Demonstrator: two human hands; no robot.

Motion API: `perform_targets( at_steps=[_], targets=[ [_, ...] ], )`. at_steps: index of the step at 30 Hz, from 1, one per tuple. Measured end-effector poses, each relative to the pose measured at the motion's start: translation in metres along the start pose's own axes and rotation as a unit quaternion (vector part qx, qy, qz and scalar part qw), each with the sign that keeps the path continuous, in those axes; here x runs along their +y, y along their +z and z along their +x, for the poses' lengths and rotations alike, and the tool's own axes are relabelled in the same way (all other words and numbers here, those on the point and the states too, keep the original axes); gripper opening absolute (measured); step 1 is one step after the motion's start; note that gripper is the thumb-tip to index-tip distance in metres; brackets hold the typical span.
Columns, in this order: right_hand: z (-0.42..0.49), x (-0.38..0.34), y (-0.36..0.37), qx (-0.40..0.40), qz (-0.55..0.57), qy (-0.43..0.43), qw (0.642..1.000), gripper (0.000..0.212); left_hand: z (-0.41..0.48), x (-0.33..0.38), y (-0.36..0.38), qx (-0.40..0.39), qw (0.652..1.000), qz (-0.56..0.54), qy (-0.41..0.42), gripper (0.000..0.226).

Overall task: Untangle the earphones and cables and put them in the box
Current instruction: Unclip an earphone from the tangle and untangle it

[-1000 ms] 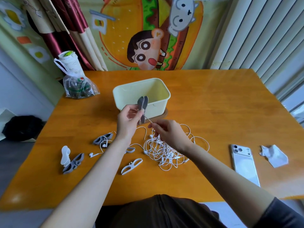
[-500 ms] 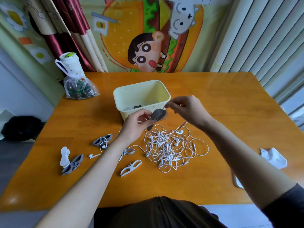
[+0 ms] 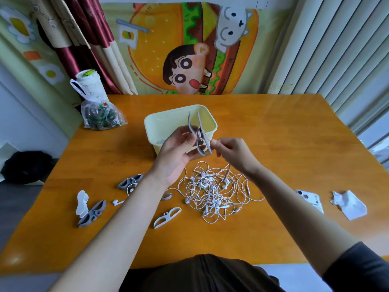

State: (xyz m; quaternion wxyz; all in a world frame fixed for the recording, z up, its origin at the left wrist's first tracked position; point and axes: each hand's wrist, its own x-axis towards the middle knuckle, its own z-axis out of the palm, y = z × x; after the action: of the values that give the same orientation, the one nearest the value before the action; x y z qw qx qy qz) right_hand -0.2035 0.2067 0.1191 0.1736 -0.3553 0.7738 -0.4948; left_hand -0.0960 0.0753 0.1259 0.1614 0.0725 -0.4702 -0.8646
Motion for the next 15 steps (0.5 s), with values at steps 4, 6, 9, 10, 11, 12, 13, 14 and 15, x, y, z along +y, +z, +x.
perform_targets(
  at_steps=[4,6,9,10,11,12,13,14,15],
  targets=[
    [-0.008,0.003,0.020,-0.036,0.007,0.019,0.999,0.031,0.006,-0.006,-0.003,0.084,0.995,-0.052,0.006,0.020],
    [-0.013,0.003,0.027,-0.043,-0.012,0.020,0.999,0.030,0.010,-0.009,-0.007,0.136,0.990,-0.037,0.010,0.015],
    [-0.019,-0.004,0.033,-0.061,-0.052,0.001,0.997,0.028,0.011,-0.015,-0.017,0.208,0.977,0.041,0.021,0.009],
    [-0.021,-0.007,0.034,-0.067,-0.066,-0.011,0.996,0.027,0.011,-0.017,-0.020,0.229,0.968,0.093,0.036,0.007],
    [-0.022,-0.011,0.034,-0.073,-0.078,-0.022,0.994,0.027,0.010,-0.020,-0.024,0.242,0.953,0.174,0.061,0.006],
    [-0.022,-0.014,0.033,-0.080,-0.087,-0.030,0.993,0.026,0.009,-0.023,-0.027,0.241,0.927,0.273,0.090,0.006],
    [-0.021,-0.018,0.030,-0.086,-0.096,-0.035,0.991,0.026,0.008,-0.025,-0.029,0.227,0.896,0.363,0.114,0.008],
    [-0.020,-0.020,0.027,-0.091,-0.105,-0.036,0.990,0.025,0.008,-0.027,-0.031,0.214,0.869,0.427,0.130,0.011],
    [-0.018,-0.023,0.022,-0.094,-0.111,-0.033,0.989,0.024,0.008,-0.028,-0.031,0.207,0.851,0.462,0.138,0.013]
  ],
)
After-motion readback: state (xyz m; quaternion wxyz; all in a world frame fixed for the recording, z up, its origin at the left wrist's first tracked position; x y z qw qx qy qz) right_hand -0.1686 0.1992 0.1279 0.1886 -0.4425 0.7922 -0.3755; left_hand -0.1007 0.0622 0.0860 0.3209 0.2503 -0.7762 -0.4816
